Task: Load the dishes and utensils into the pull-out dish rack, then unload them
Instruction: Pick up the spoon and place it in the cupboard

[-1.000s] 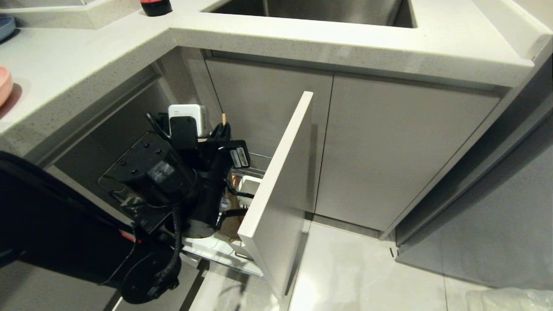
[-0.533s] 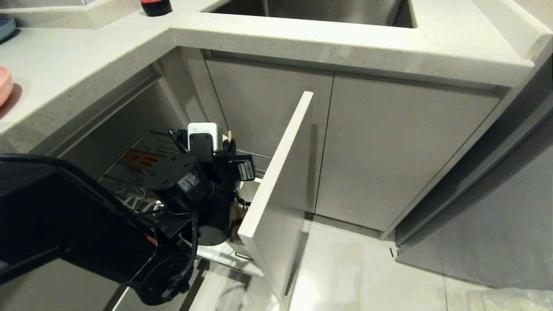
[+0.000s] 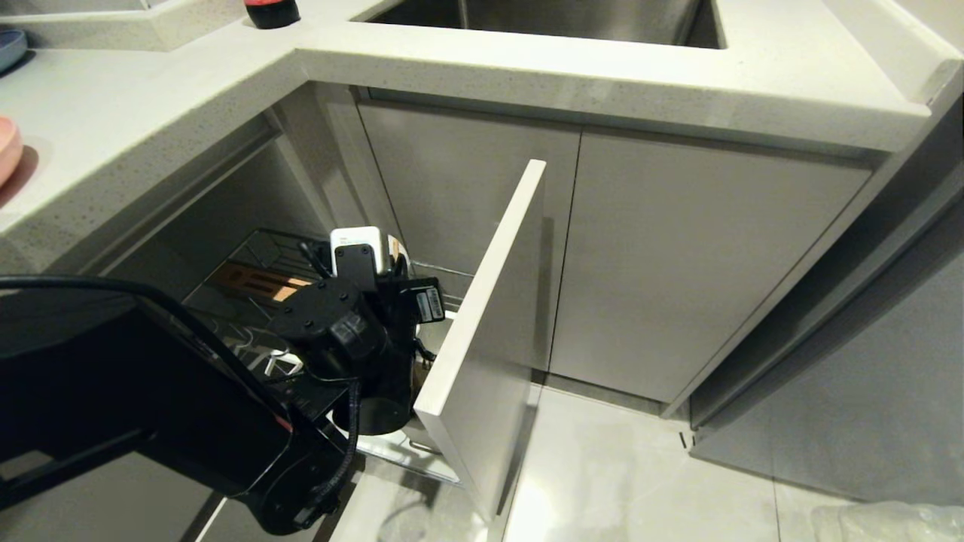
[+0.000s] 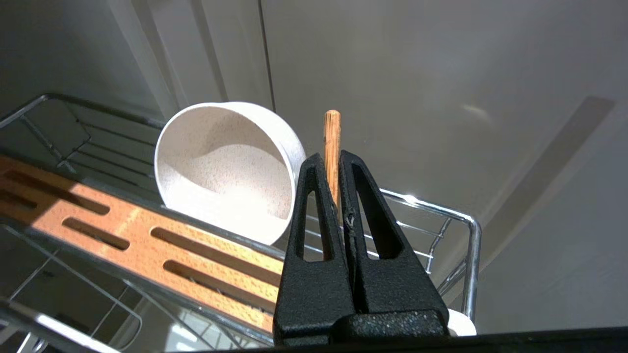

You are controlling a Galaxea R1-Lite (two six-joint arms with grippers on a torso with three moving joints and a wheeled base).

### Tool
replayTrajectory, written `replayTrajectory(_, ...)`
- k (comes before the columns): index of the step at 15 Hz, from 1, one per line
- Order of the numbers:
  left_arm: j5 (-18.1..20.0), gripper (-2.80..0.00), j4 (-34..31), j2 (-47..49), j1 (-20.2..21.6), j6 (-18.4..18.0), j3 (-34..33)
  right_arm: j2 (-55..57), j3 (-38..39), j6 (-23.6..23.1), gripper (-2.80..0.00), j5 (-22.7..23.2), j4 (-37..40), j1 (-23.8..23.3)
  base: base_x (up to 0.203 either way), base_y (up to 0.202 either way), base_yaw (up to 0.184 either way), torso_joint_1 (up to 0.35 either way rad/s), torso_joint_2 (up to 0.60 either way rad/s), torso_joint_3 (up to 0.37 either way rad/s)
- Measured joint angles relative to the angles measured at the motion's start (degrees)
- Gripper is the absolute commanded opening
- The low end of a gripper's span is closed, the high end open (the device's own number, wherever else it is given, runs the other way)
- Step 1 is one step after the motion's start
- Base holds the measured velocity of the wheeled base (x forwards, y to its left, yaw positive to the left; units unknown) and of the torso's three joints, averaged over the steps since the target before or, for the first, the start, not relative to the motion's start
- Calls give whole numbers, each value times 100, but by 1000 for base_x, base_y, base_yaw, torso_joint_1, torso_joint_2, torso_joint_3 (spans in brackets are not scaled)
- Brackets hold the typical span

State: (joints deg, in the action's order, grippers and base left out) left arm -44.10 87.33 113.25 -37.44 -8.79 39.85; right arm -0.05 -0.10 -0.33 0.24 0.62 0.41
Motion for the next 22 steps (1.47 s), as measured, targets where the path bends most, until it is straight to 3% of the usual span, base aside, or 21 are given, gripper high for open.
replayTrajectory(11,-85,-280,-27,-138,-137,-57,-9,0,0,0,-280,0,0,0,0,0,0,0,0,0)
replayTrajectory(12,-96,0,-21,-154,-140,-57,-13,0,0,1,-280,-2,0,0,0,0,0,0,0,0)
replayTrajectory(19,-104,0,-18,-238,-181,-63,-9,0,0,0,-280,0,0,0,0,0,0,0,0,0)
replayTrajectory(22,-88,0,-16,-484,-215,-300,35,0,0,2,-280,-2,0,0,0,0,0,0,0,0)
